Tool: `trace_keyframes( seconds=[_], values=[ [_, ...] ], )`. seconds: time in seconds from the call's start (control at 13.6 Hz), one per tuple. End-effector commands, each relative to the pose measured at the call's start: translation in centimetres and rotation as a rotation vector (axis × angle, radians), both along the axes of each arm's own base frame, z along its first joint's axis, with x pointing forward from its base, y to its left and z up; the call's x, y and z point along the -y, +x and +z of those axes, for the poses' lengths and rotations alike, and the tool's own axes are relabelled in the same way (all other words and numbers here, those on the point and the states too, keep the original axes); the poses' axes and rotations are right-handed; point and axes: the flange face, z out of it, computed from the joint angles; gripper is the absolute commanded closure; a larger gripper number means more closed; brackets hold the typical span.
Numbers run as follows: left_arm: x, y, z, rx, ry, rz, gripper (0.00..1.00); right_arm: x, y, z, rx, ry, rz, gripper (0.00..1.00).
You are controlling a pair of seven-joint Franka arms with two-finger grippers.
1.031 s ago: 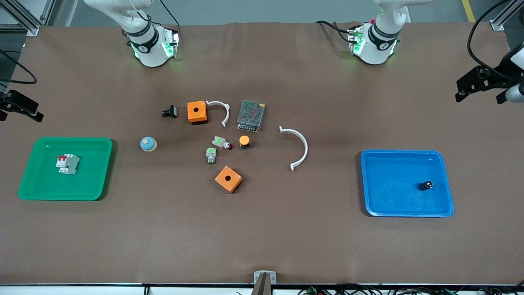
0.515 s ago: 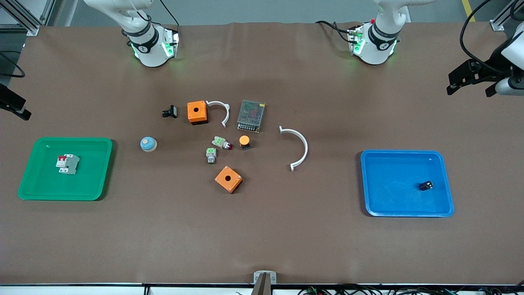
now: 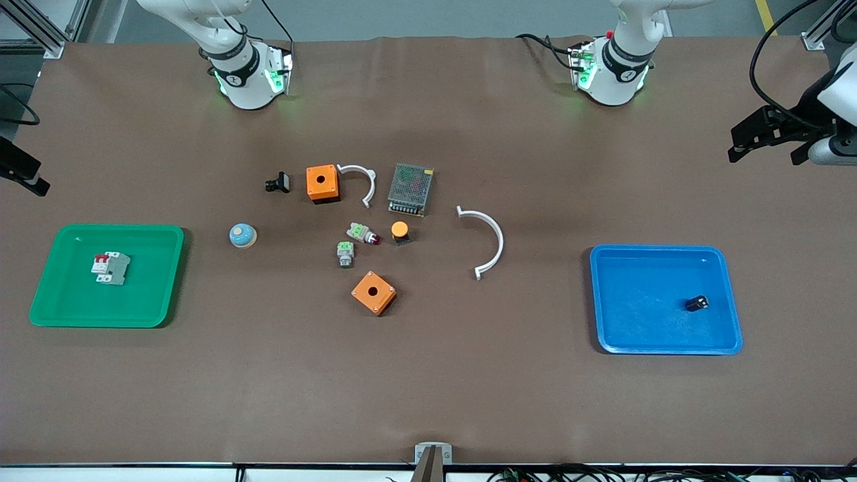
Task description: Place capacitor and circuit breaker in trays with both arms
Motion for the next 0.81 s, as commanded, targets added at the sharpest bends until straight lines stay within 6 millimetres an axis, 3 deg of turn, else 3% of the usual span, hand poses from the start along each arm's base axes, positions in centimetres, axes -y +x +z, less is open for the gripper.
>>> trace_keyframes(
  seconds=[0.0, 0.74],
  values=[
    [-0.09, 0.08, 0.58, 0.002, -0.003, 0.011, 0.0, -0.4, -0.01, 0.42, -0.001, 0.0, 0.005, 0.0],
    [0.85, -0.07, 1.22, 0.002, 0.036, 0.049, 0.0, -0.3, -0.01, 0.5, 0.001, -0.002, 0.003, 0.0]
  ],
)
